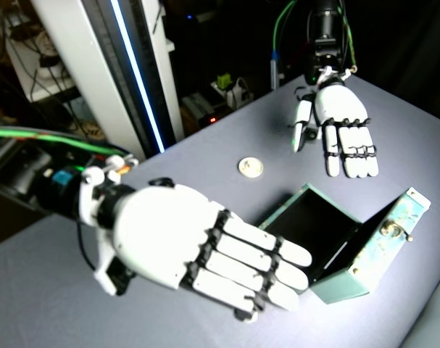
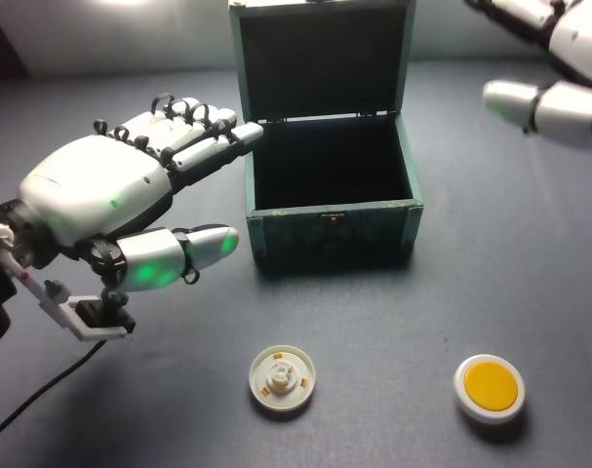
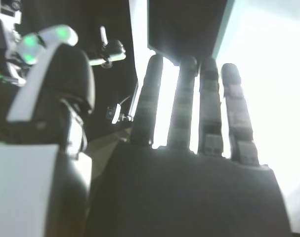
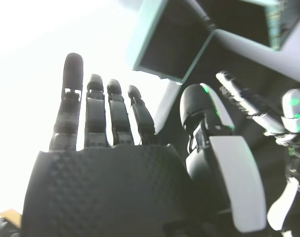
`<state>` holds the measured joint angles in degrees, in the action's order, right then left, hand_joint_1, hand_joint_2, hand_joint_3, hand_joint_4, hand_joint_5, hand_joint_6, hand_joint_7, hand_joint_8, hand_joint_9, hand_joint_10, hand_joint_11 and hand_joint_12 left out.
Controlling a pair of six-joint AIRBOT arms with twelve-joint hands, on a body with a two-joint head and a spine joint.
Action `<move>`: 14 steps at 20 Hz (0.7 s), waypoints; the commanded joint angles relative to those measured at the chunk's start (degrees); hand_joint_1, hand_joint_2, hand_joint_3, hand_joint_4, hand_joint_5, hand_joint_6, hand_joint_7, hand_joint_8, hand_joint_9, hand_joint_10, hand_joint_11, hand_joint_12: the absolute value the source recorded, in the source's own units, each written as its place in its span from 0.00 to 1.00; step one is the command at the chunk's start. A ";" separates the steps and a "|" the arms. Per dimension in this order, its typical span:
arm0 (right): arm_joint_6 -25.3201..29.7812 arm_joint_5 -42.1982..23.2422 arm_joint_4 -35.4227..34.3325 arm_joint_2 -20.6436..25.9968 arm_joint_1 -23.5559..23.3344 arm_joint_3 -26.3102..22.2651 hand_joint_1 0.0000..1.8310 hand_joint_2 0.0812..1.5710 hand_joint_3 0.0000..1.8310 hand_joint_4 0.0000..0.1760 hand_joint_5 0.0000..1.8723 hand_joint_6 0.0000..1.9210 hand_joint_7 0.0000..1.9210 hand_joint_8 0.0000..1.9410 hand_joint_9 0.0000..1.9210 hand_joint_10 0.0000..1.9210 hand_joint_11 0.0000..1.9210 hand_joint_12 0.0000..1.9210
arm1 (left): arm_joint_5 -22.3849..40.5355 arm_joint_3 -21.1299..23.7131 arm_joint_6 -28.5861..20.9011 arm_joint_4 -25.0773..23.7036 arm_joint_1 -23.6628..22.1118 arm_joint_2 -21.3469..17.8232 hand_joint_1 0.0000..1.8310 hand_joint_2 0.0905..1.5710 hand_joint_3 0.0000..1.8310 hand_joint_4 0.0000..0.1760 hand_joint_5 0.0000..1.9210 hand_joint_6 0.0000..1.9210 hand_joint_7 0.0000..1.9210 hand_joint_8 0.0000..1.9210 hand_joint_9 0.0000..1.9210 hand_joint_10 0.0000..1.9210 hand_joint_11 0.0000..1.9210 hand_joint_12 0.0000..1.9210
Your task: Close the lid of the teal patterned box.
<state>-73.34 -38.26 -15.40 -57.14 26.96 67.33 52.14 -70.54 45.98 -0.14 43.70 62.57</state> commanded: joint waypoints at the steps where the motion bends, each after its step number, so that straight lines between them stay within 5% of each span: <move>1: 0.20 -7.14 0.28 -0.13 -1.23 0.55 0.04 0.93 0.00 0.00 0.00 0.00 0.02 0.01 0.00 0.14 0.00 0.86 | 6.61 -0.27 -0.55 0.10 -0.85 0.22 0.05 0.88 0.00 0.45 0.00 0.00 0.00 0.00 0.00 0.00 0.00 0.00; 4: 0.20 -4.97 -0.17 -2.61 -4.21 3.48 0.03 0.89 0.00 0.00 0.00 0.00 0.00 0.00 0.00 0.07 0.00 0.99 | 5.20 -1.19 -0.86 -0.96 -2.23 1.23 0.08 0.88 0.00 0.54 0.00 0.00 0.00 0.00 0.00 0.00 0.00 0.00; 6: 0.20 -3.87 -0.54 -4.36 -5.69 5.48 0.05 0.90 0.00 0.00 0.00 0.00 0.00 0.00 0.00 0.00 0.00 1.00 | 4.50 -2.15 -1.58 -1.56 -2.86 2.20 0.06 0.88 0.00 0.34 0.00 0.00 0.00 0.00 0.00 0.00 0.00 0.00; 7: 0.20 -3.13 -0.86 -5.28 -6.42 6.47 0.04 0.89 0.00 0.00 0.00 0.00 0.00 0.00 0.00 0.00 0.00 0.92 | 4.04 -2.61 -1.90 -1.86 -3.21 2.66 0.06 0.89 0.00 0.14 0.00 0.00 0.00 0.00 0.00 0.00 0.00 0.00; 9: 0.20 -0.05 -1.41 -7.75 -8.12 9.53 0.04 0.89 0.00 0.00 0.00 0.00 0.00 0.00 0.00 0.00 0.00 0.66 | 3.14 -3.48 -2.24 -2.32 -3.90 3.54 0.07 0.88 0.00 0.11 0.00 0.00 0.00 0.00 0.00 0.00 0.00 0.00; 10: 0.20 1.03 -1.87 -8.85 -8.59 10.73 0.04 0.89 0.00 0.00 0.00 0.00 0.00 0.00 0.00 0.00 0.00 0.44 | 2.92 -3.83 -2.30 -2.42 -4.13 3.90 0.07 0.88 0.00 0.20 0.00 0.00 0.00 0.00 0.00 0.00 0.00 0.00; 12: 0.20 3.44 -3.49 -11.48 -9.39 13.89 0.04 0.90 0.00 0.00 0.00 0.00 0.00 0.00 0.00 0.00 0.00 0.23 | 2.45 -4.61 -2.66 -2.93 -4.71 4.68 0.06 0.87 0.00 0.22 0.00 0.00 0.00 0.00 0.00 0.00 0.00 0.00; 14: 0.20 4.94 -4.49 -13.11 -10.01 15.76 0.04 0.90 0.00 0.00 0.00 0.00 0.00 0.00 0.01 0.01 0.00 0.51 | 2.35 -4.94 -2.91 -3.22 -5.01 4.99 0.05 0.88 0.00 0.24 0.00 0.00 0.00 0.00 0.00 0.00 0.00 0.00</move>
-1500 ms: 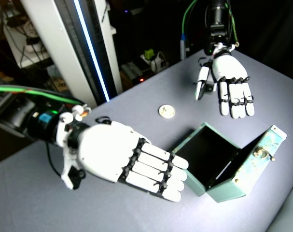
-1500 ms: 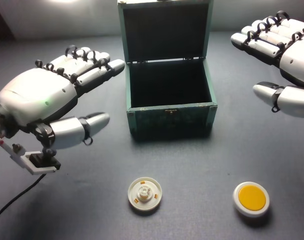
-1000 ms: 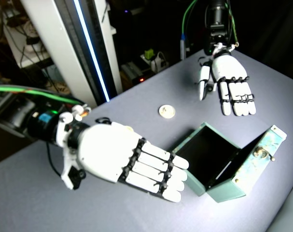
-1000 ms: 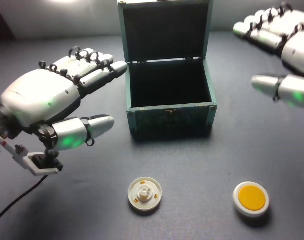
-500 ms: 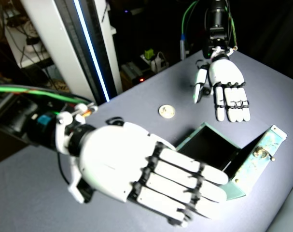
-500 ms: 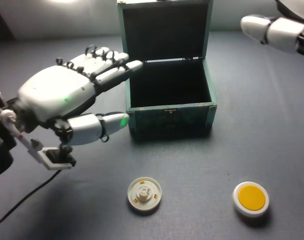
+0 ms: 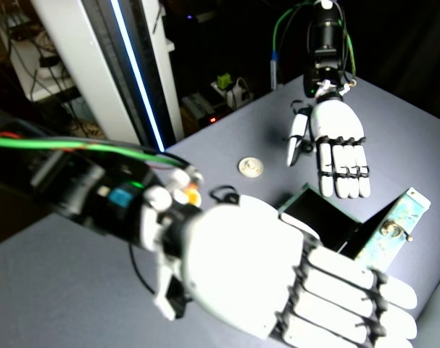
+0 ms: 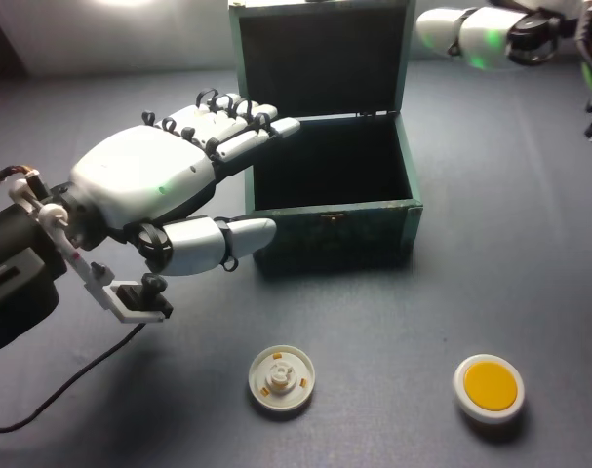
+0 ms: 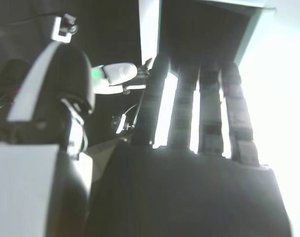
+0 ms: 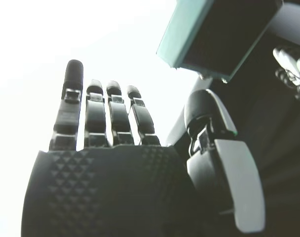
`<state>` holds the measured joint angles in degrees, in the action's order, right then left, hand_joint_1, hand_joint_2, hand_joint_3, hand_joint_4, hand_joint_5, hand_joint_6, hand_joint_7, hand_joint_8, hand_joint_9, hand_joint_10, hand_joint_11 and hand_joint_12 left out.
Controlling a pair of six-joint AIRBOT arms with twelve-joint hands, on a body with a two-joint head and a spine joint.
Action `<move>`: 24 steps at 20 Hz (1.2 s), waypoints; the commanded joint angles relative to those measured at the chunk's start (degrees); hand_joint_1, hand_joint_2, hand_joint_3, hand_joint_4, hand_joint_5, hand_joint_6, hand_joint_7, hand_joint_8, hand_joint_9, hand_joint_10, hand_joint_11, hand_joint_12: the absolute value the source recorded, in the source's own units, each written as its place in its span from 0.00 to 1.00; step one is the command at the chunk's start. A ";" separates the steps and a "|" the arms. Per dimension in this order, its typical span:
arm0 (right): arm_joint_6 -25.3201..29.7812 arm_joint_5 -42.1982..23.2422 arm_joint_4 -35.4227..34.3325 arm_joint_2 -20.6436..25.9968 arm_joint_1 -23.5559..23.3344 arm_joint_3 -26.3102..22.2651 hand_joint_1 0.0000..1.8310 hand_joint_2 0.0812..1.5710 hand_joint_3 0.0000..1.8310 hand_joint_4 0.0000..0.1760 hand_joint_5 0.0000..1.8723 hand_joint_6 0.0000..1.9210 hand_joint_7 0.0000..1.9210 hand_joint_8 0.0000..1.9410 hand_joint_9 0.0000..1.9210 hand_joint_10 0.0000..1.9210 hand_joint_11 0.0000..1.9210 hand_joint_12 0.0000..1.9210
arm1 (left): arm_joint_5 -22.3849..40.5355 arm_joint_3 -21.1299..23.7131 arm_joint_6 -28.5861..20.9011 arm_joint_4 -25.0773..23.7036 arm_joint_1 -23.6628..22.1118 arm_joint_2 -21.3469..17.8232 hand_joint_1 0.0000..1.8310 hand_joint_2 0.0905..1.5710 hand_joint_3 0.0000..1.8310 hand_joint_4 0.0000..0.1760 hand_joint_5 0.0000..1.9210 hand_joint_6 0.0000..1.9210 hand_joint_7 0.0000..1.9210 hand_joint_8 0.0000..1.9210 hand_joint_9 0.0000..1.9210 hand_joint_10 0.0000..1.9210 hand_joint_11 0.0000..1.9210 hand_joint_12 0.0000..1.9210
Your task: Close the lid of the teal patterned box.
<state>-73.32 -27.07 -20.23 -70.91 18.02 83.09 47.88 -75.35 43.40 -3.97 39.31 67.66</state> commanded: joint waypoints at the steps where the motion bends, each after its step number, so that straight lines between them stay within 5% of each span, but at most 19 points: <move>1: 0.18 -5.43 0.09 -0.02 -1.35 0.81 0.05 0.91 0.00 0.00 0.00 0.00 0.00 0.00 0.01 0.01 0.00 0.54 | 6.56 -0.30 -0.44 0.43 -0.75 0.08 0.05 0.88 0.00 0.22 0.00 0.00 0.00 0.00 0.00 0.00 0.00 0.00; 3: 0.38 -4.55 -0.66 -0.84 -1.50 1.78 0.06 0.90 0.00 0.00 0.00 0.00 0.01 0.00 0.02 0.01 0.00 0.50 | 6.46 -0.64 -0.56 0.20 -1.00 0.52 0.06 0.88 0.00 0.27 0.00 0.00 0.00 0.00 0.00 0.00 0.00 0.00; 4: 0.93 -4.19 -0.68 -1.34 -1.50 2.27 0.07 0.89 0.00 0.00 0.00 0.00 0.05 0.01 0.09 0.05 0.00 0.74 | 6.47 -0.77 -0.75 0.11 -1.09 0.65 0.04 0.89 0.00 0.32 0.00 0.00 0.00 0.00 0.00 0.00 0.00 0.00; 5: 1.25 -4.05 -0.68 -1.64 -1.50 2.50 0.07 0.89 0.00 0.00 0.00 0.00 0.07 0.00 0.07 0.08 0.00 0.78 | 6.51 -0.78 -0.80 0.07 -1.11 0.66 0.03 0.89 0.00 0.39 0.00 0.00 0.00 0.00 0.00 0.00 0.00 0.00; 8: 1.44 -3.67 -0.60 -2.38 -1.50 2.79 0.08 0.89 0.00 0.00 0.03 0.01 0.10 0.01 0.02 0.24 0.00 0.68 | 6.63 -0.85 -0.80 -0.14 -1.34 0.72 0.03 0.89 0.00 0.27 0.00 0.00 0.00 0.00 0.00 0.00 0.00 0.00; 10: 1.73 -3.55 -0.26 -2.56 -1.50 2.77 0.09 0.90 0.00 0.00 0.05 0.01 0.16 0.02 0.06 0.37 0.00 0.87 | 6.85 -0.90 -0.87 -0.13 -1.35 0.72 0.04 0.89 0.00 0.32 0.00 0.00 0.00 0.00 0.00 0.00 0.00 0.00; 12: 3.03 -3.55 0.52 -2.56 -1.50 2.74 0.11 0.90 0.00 0.00 0.10 0.03 0.16 0.01 0.04 0.38 0.00 0.83 | 6.91 -0.93 -0.91 -0.07 -1.31 0.72 0.03 0.90 0.00 0.31 0.00 0.00 0.00 0.00 0.00 0.00 0.00 0.00; 13: 3.82 -3.55 1.16 -2.56 -1.50 2.73 0.12 0.91 0.00 0.00 0.18 0.10 0.23 0.04 0.07 0.51 0.00 0.92 | 6.99 -0.93 -0.94 0.00 -1.23 0.71 0.05 0.90 0.00 0.20 0.00 0.00 0.00 0.00 0.00 0.00 0.00 0.00; 15: 4.74 -3.57 1.73 -2.55 -1.49 2.53 0.13 0.90 0.00 0.00 0.12 0.59 0.22 0.38 0.09 0.71 0.01 1.00 | 7.27 -0.92 -0.99 0.24 -1.09 0.70 0.04 0.90 0.00 0.20 0.00 0.00 0.00 0.00 0.00 0.00 0.00 0.00; 19: 5.46 -4.38 3.13 -1.83 -1.49 0.74 0.08 0.93 0.00 0.00 0.09 0.44 0.24 0.31 0.18 0.52 0.00 0.90 | 7.92 -0.69 -1.03 1.12 -0.39 0.39 0.04 0.90 0.00 0.28 0.00 0.00 0.00 0.00 0.00 0.00 0.00 0.00; 21: 7.54 -5.98 4.71 -1.70 -1.49 -0.66 0.07 0.93 0.00 0.00 0.10 0.46 0.22 0.41 0.17 0.61 0.00 0.95 | 8.47 -0.37 -1.03 1.68 0.14 0.05 0.05 0.90 0.00 0.37 0.00 0.00 0.00 0.00 0.00 0.00 0.00 0.00; 24: 11.29 -9.48 7.29 1.43 -0.05 -3.56 0.06 0.91 0.00 0.00 0.13 0.37 0.22 0.37 0.10 0.59 0.00 0.93 | 9.78 0.38 -1.03 2.59 1.15 -0.65 0.07 0.89 0.00 0.45 0.00 0.00 0.00 0.00 0.00 0.00 0.00 0.00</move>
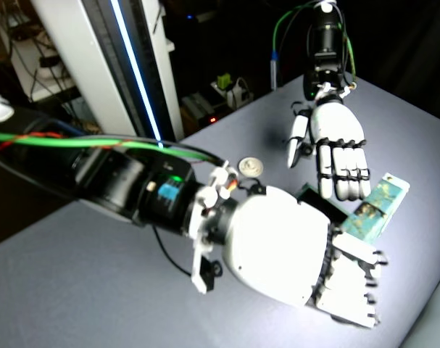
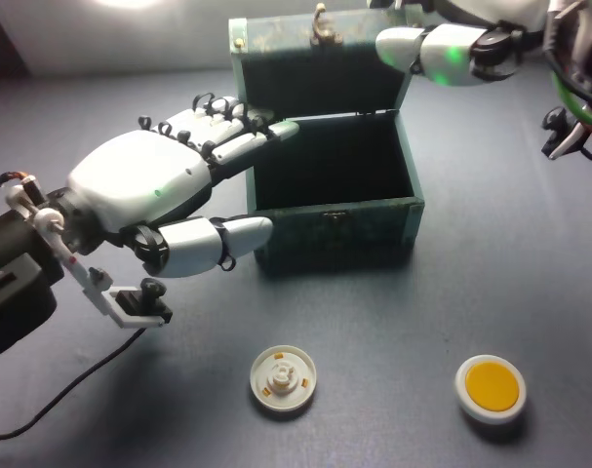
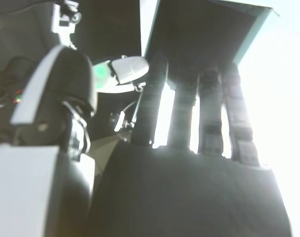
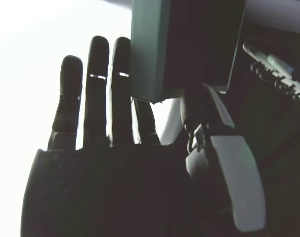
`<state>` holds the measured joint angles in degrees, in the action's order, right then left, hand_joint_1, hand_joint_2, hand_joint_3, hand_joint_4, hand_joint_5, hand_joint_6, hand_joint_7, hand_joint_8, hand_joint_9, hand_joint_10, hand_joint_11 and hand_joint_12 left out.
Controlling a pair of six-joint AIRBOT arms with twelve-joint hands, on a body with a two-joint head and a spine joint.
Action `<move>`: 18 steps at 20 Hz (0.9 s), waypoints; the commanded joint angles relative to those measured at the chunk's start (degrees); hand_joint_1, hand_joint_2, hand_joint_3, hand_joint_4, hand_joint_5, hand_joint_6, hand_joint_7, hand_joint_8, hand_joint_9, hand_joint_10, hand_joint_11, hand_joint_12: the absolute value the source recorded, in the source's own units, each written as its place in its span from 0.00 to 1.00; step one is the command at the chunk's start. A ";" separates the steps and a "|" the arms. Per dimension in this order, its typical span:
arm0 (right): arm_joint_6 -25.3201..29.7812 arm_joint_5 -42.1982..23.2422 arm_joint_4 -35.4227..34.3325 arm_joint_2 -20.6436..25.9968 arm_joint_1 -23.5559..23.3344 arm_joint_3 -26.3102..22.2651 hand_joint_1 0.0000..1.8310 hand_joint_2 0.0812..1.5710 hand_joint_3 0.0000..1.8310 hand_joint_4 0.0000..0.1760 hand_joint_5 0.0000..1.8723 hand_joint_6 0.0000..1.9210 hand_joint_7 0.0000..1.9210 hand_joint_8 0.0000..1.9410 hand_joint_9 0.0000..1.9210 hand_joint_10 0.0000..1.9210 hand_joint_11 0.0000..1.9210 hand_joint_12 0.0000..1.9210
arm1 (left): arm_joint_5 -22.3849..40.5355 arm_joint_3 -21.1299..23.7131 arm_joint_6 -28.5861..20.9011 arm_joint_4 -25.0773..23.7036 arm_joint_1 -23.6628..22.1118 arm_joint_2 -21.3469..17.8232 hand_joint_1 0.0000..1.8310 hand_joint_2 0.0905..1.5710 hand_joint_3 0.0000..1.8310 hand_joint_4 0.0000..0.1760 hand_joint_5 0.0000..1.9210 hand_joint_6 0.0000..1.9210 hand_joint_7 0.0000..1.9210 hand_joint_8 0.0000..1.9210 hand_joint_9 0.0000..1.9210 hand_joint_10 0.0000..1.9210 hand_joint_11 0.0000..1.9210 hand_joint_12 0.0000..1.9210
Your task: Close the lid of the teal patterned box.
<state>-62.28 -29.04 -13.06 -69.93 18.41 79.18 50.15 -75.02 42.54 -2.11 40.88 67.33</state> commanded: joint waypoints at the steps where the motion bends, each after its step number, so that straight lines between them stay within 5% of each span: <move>1: 0.80 -8.39 0.64 1.23 0.11 -0.57 0.06 0.90 0.00 0.00 0.13 0.37 0.22 0.37 0.08 0.63 0.00 0.96 | 7.91 0.26 -0.17 1.05 -0.07 -0.50 0.08 0.89 0.00 0.43 0.00 0.00 0.00 0.00 0.00 0.00 0.00 0.00; 4: 0.87 -10.97 2.13 3.66 1.79 -3.93 0.08 0.90 0.00 0.00 0.07 0.40 0.20 0.34 0.09 0.58 0.00 0.91 | 8.94 0.89 -0.16 1.79 1.01 -0.99 0.08 0.89 0.00 0.48 0.00 0.00 0.00 0.00 0.00 0.00 0.00 0.00; 5: 0.87 -11.40 2.54 4.18 2.21 -4.68 0.07 0.91 0.00 0.00 0.07 0.46 0.19 0.39 0.08 0.67 0.00 0.97 | 9.17 1.07 -0.16 1.94 1.20 -1.09 0.08 0.88 0.00 0.41 0.00 0.00 0.00 0.00 0.00 0.00 0.00 0.00; 8: 0.87 -12.70 2.87 5.35 3.90 -6.66 0.08 0.90 0.00 0.00 0.02 0.46 0.09 0.41 0.01 0.72 0.00 1.00 | 9.92 1.62 -0.16 2.54 1.89 -1.49 0.10 0.89 0.00 0.27 0.00 0.00 0.00 0.00 0.00 0.00 0.00 0.00; 11: 0.98 -14.05 2.87 6.06 5.98 -8.04 0.06 0.91 0.00 0.00 0.06 0.38 0.15 0.20 0.02 0.50 0.00 0.87 | 10.81 2.22 -0.16 3.32 3.13 -1.65 0.10 0.89 0.00 0.44 0.00 0.00 0.00 0.00 0.00 0.00 0.00 0.00; 12: 1.10 -14.43 3.02 6.48 6.45 -8.62 0.06 0.91 0.00 0.00 0.07 0.36 0.17 0.16 0.02 0.51 0.00 0.87 | 11.13 2.50 -0.16 3.53 3.54 -1.70 0.09 0.89 0.00 0.48 0.00 0.00 0.00 0.00 0.00 0.00 0.00 0.00; 15: 1.76 -15.71 3.71 7.42 8.15 -10.01 0.07 0.92 0.00 0.00 0.06 0.35 0.17 0.08 0.02 0.47 0.00 0.86 | 12.69 3.78 -0.16 3.94 5.63 -2.14 0.06 0.90 0.00 0.39 0.00 0.00 0.00 0.00 0.00 0.00 0.00 0.00; 16: 1.85 -15.92 3.83 7.62 8.43 -10.31 0.07 0.91 0.00 0.00 0.05 0.32 0.15 0.05 0.00 0.44 0.00 0.83 | 13.13 4.16 -0.16 4.05 6.08 -2.43 0.06 0.91 0.00 0.26 0.00 0.00 0.00 0.00 0.00 0.00 0.00 0.00; 18: 2.05 -16.70 4.03 8.35 9.20 -11.22 0.05 0.92 0.00 0.00 0.03 0.30 0.15 0.04 0.00 0.44 0.00 0.84 | 14.47 5.41 -0.16 4.12 7.18 -3.37 0.06 0.91 0.00 0.26 0.00 0.00 0.00 0.00 0.00 0.00 0.00 0.00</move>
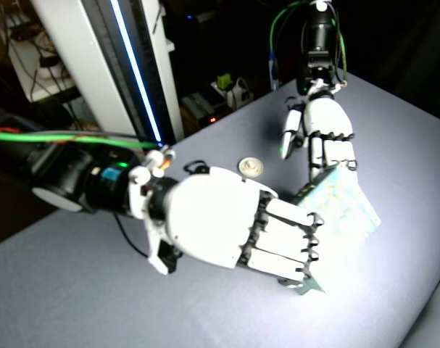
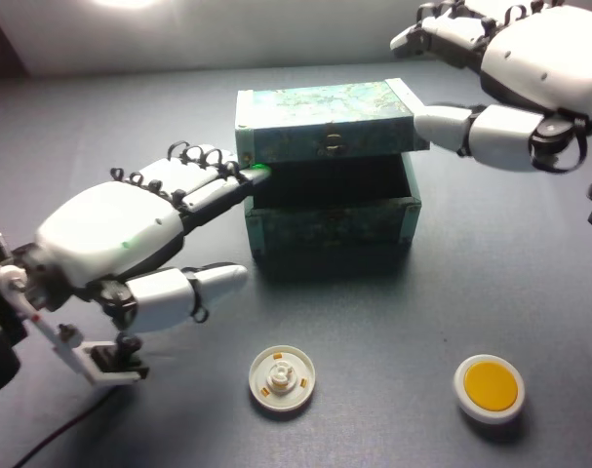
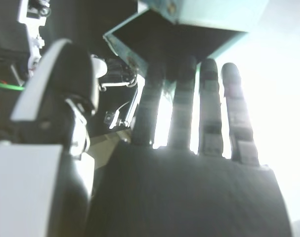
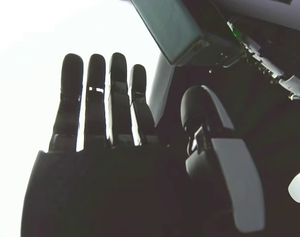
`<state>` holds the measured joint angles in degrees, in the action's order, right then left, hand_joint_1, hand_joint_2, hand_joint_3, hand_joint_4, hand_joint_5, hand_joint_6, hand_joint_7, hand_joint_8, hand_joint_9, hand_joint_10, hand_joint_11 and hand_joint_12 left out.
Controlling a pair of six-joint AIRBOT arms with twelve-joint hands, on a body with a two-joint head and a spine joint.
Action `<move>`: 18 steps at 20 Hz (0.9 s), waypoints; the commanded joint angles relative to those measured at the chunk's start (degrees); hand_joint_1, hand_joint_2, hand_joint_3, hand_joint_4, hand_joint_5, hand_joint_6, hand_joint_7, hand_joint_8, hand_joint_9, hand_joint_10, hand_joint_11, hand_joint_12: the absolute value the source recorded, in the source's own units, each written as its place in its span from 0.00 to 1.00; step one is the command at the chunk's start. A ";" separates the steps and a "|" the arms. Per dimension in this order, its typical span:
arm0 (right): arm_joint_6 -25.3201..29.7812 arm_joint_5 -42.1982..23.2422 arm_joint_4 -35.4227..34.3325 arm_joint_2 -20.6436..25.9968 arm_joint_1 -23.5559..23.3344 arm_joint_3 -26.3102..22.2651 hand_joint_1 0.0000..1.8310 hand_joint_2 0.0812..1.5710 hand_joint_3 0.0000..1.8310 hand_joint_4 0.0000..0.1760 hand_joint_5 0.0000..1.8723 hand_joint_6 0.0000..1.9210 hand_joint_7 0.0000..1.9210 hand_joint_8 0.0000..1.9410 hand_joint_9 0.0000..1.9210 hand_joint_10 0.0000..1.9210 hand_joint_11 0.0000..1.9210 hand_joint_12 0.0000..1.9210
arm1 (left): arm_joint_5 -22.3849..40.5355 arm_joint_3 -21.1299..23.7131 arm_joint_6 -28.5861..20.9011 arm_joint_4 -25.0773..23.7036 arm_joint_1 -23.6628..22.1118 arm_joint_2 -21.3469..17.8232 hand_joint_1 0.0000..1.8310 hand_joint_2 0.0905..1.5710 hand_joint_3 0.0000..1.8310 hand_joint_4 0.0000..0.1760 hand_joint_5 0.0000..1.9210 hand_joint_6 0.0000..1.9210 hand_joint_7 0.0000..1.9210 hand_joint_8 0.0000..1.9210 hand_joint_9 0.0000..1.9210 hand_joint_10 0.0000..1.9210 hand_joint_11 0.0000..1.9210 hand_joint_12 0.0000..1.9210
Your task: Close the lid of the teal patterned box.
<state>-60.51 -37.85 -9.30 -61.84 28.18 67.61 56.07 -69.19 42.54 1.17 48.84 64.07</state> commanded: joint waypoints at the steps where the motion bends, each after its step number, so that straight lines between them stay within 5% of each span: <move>1: 0.37 -8.54 0.28 0.97 -0.09 -0.32 0.05 0.93 0.00 0.00 0.03 0.31 0.16 0.04 0.01 0.49 0.00 0.88 | 9.17 0.32 -0.16 0.84 -0.11 -0.62 0.06 0.91 0.00 0.27 0.00 0.00 0.00 0.00 0.00 0.00 0.00 0.00; 5: 0.58 -10.25 0.33 2.78 1.19 -1.99 0.04 0.89 0.00 0.00 0.01 0.38 0.14 0.02 0.00 0.39 0.00 0.82 | 11.09 2.24 -0.18 0.81 2.29 -1.67 0.07 0.89 0.00 0.33 0.01 0.00 0.00 0.00 0.00 0.00 0.03 0.02; 7: 1.41 -11.77 0.33 3.92 2.30 -2.84 0.06 0.87 0.00 0.00 0.01 0.42 0.15 0.02 0.00 0.36 0.00 0.80 | 12.10 3.14 -0.23 0.80 3.29 -2.17 0.05 0.88 0.00 0.46 0.01 0.00 0.00 0.00 0.00 0.00 0.00 0.21; 8: 2.38 -12.56 0.38 4.38 2.92 -3.09 0.07 0.89 0.00 0.00 0.00 0.44 0.15 0.02 0.00 0.38 0.00 0.80 | 12.82 3.58 -0.24 0.79 3.79 -2.53 0.03 0.87 0.00 0.47 0.01 0.00 0.00 0.00 0.00 0.00 0.00 0.20; 11: 7.89 -16.04 2.08 5.55 5.21 -3.18 0.05 0.89 0.00 0.00 0.01 0.41 0.17 0.03 0.00 0.46 0.00 0.81 | 15.02 4.96 -0.23 0.58 5.13 -3.89 0.04 0.90 0.00 0.30 0.01 0.00 0.00 0.00 0.00 0.00 0.00 0.16; 13: 9.29 -18.85 2.24 7.00 6.71 -4.18 0.03 0.91 0.00 0.00 0.02 0.31 0.18 0.03 0.00 0.52 0.00 0.84 | 17.68 6.01 -0.19 0.53 6.00 -4.98 0.06 0.91 0.00 0.29 0.00 0.00 0.00 0.00 0.00 0.00 0.00 0.05; 16: 9.20 -24.26 2.05 10.12 9.26 -7.11 0.05 0.89 0.00 0.00 0.00 0.35 0.16 0.03 0.00 0.48 0.00 0.90 | 21.71 7.47 1.96 1.77 6.75 -6.69 0.03 0.93 0.00 0.27 0.00 0.00 0.00 0.00 0.00 0.00 0.00 0.00; 17: 8.78 -26.53 1.69 11.27 10.40 -8.26 0.03 0.89 0.00 0.00 0.00 0.33 0.14 0.02 0.00 0.43 0.00 0.90 | 23.17 7.89 2.73 2.66 7.18 -7.24 0.06 0.92 0.00 0.35 0.00 0.00 0.00 0.00 0.00 0.00 0.00 0.00; 18: 8.47 -28.00 1.39 11.96 11.23 -8.98 0.01 0.88 0.00 0.00 0.00 0.28 0.14 0.02 0.00 0.38 0.00 0.88 | 24.10 8.11 3.13 3.40 7.56 -7.60 0.05 0.92 0.00 0.26 0.00 0.00 0.00 0.00 0.00 0.00 0.00 0.00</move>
<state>-52.36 -57.43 -7.60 -49.89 40.45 58.33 72.55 -61.08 45.78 3.79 56.80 56.77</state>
